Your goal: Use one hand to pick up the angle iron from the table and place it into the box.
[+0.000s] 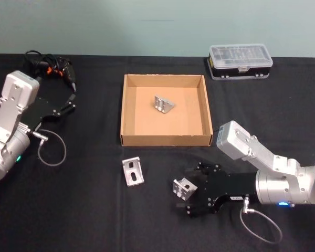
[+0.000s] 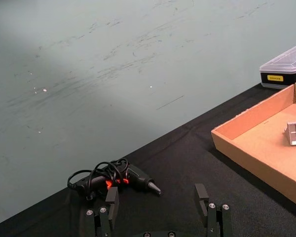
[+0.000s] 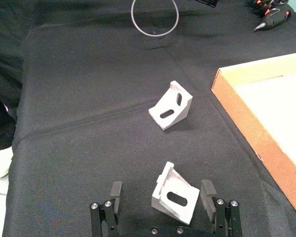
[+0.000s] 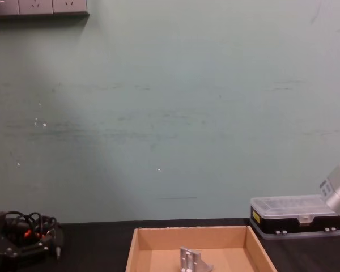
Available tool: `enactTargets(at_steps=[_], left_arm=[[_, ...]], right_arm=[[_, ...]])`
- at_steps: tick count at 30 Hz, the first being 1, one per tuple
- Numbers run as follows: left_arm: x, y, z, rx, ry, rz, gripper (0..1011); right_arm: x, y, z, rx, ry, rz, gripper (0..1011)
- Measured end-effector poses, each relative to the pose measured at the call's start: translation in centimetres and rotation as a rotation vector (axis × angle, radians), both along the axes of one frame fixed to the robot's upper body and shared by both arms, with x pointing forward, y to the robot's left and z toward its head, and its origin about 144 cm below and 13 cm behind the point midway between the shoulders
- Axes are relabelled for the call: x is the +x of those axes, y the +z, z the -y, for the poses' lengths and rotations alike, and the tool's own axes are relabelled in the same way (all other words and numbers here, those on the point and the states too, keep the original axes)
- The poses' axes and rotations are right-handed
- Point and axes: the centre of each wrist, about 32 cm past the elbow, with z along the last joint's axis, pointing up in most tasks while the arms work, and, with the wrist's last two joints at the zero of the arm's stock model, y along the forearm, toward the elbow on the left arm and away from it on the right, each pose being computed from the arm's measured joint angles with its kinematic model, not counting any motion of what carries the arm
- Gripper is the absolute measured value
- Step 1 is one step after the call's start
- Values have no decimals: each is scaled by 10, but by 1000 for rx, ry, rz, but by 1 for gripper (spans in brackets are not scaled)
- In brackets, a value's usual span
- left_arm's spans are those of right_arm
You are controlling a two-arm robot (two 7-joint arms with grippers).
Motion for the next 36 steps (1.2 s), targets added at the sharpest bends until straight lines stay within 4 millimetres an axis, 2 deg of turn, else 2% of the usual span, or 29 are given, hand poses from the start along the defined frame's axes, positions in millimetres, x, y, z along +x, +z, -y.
enactTargets(at_steps=[2,5,12,13,19,20,24,26,31,36], left_arm=[[0,0,0,0,0,0,1000],[0,0,0,0,0,0,1000],[0,0,0,0,0,0,1000],[0,0,0,0,0,0,1000],[0,0,0,0,0,0,1000],[0,0,0,0,0,0,1000],[0,0,0,0,0,0,1000],[0,0,0,0,0,0,1000],[0,0,0,0,0,0,1000],[0,0,0,0,0,0,1000]], right_arm=[[0,0,0,0,0,0,1004],[0,0,0,0,0,0,947],[0,0,1,1,0,1,765],[0,0,1,1,0,1,711],[0,0,1,1,0,2,551],[0,0,1,1,0,2,488],[0,0,1,1,0,2,413],[0,0,1,1,0,2,303],[0,0,1,1,0,3,149],[0,0,1,2,1,3,104]])
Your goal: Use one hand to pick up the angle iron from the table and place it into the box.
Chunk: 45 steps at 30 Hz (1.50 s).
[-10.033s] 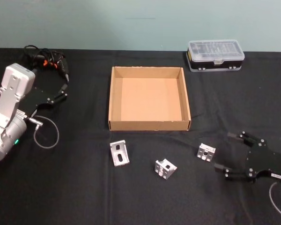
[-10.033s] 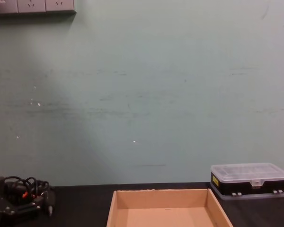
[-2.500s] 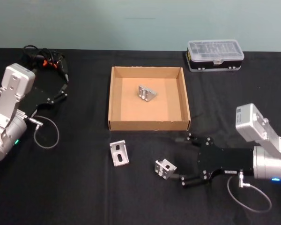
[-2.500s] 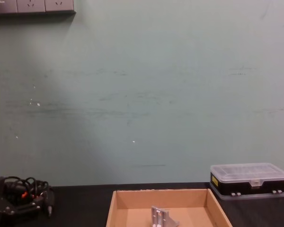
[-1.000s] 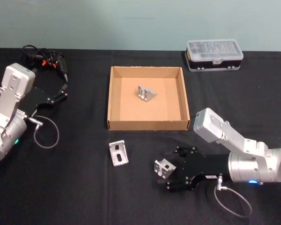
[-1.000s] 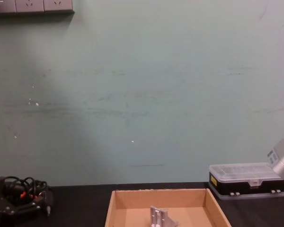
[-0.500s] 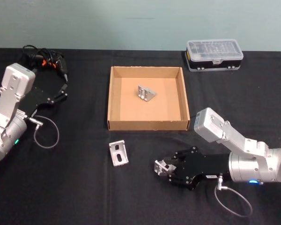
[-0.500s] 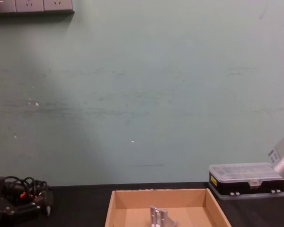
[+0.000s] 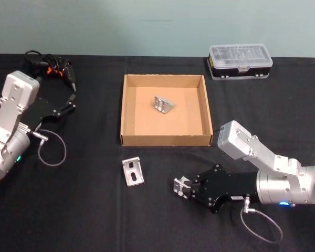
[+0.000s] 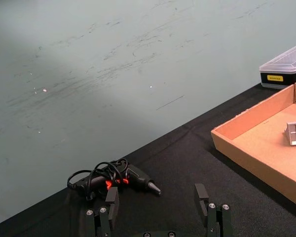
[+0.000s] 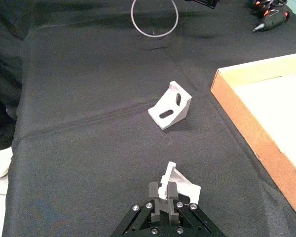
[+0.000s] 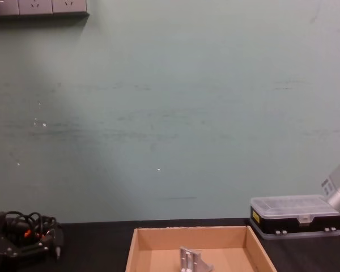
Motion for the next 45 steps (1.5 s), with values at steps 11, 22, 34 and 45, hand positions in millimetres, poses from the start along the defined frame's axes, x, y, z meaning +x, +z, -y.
enactTargets(at_steps=[11,22,34,45], left_arm=[[0,0,0,0,0,0,1000],[0,0,0,0,0,0,1000],[0,0,0,0,0,0,1000],[0,0,0,0,0,0,1000]], right_arm=[[0,0,0,6,0,3,104],[10,27,3,178,-53,37,104],[45,57,-5,262,-232,93,104],[88,42,-13,184,-433,79,104]])
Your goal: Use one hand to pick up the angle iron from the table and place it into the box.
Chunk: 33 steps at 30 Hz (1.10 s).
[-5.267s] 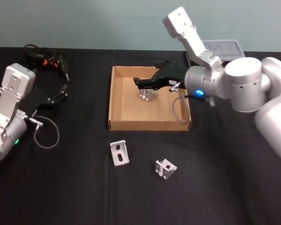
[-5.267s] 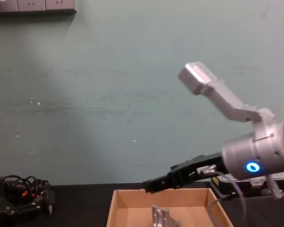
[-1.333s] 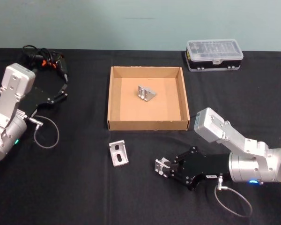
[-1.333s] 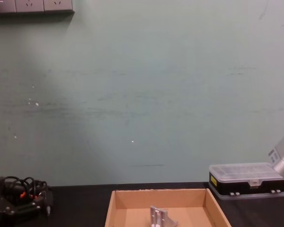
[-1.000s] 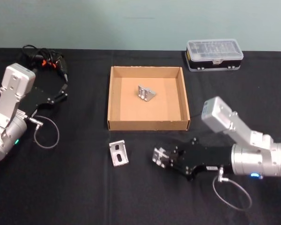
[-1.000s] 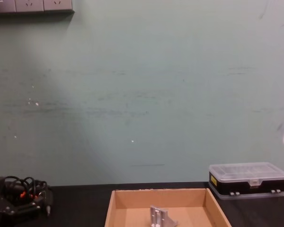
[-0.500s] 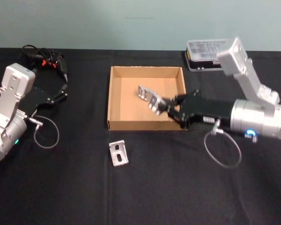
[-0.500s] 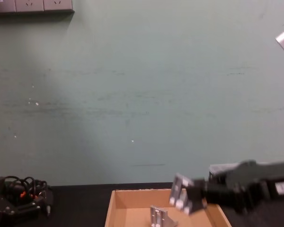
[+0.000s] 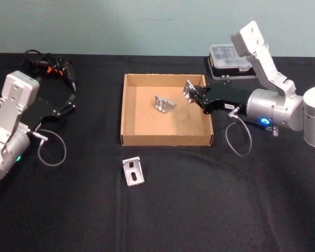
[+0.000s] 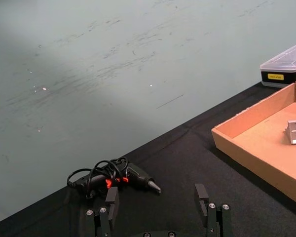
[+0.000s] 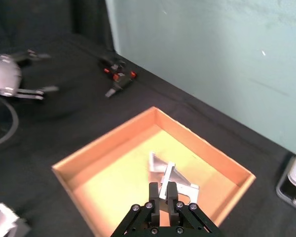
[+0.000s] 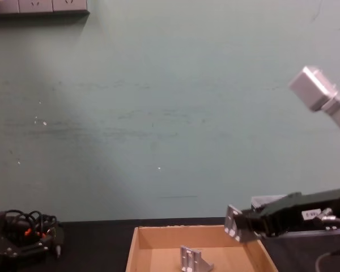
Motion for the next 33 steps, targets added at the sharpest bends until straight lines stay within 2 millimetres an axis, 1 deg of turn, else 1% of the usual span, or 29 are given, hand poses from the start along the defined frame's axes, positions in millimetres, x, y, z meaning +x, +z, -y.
enactTargets(at_steps=[5,11,19,21,26,27,28,29,30,31,32,33], left_arm=[[0,0,0,0,0,0,1000],[0,0,0,0,0,0,1000],[0,0,0,0,0,0,1000],[0,0,0,0,0,0,1000],[0,0,0,0,0,0,1000],[0,0,0,0,0,0,1000],[0,0,0,0,0,0,1000],[0,0,0,0,0,0,1000],[0,0,0,0,0,0,1000],[0,0,0,0,0,0,1000],[0,0,0,0,0,0,1000],[0,0,0,0,0,0,1000]], right_arm=[[10,-8,-4,-20,-27,-31,104],[13,-13,-9,-22,-31,-52,104],[13,-12,-8,-23,-31,-50,107],[13,-12,-8,-23,-31,-49,139],[13,-11,-8,-23,-30,-47,305],[13,-11,-8,-23,-30,-47,322],[13,-11,-8,-23,-30,-46,365],[13,-11,-8,-23,-30,-46,365],[13,-11,-8,-23,-30,-46,422],[13,-11,-8,-23,-30,-46,435],[13,-11,-8,-23,-30,-46,484],[13,-11,-8,-23,-30,-46,501]])
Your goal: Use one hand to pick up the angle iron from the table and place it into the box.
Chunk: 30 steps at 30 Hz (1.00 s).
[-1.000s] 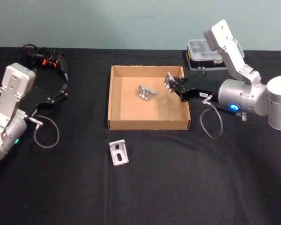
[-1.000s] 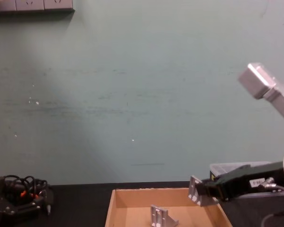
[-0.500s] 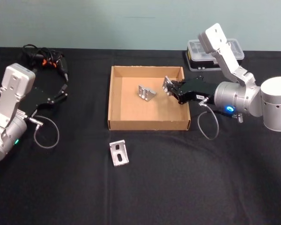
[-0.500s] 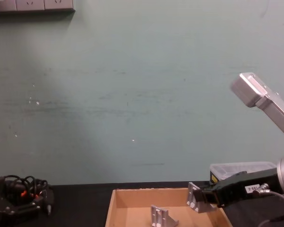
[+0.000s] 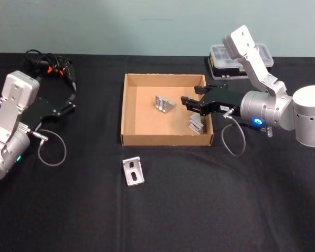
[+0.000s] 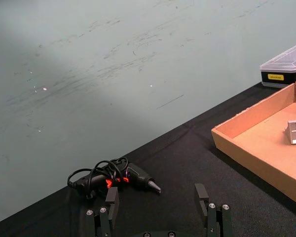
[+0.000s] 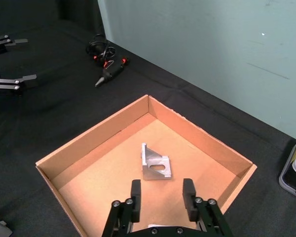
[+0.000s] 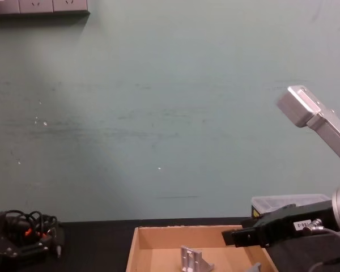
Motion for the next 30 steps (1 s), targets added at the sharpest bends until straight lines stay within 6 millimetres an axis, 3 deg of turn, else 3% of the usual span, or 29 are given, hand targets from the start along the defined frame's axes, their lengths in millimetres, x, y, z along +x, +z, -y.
enactTargets(at_steps=[1,8,9,15,23,30], left_arm=[[0,0,0,0,0,0,1000],[0,0,0,0,0,0,1000],[0,0,0,0,0,0,1000],[0,0,0,0,0,0,1000],[0,0,0,0,0,0,1000],[0,0,0,0,0,0,1000]], right_arm=[[0,0,0,0,0,0,565],[0,0,0,1,1,1,742],[0,0,0,1,1,1,817],[0,0,0,1,1,2,968],[-7,10,1,42,69,26,1003],[-19,19,-5,61,240,43,1002]])
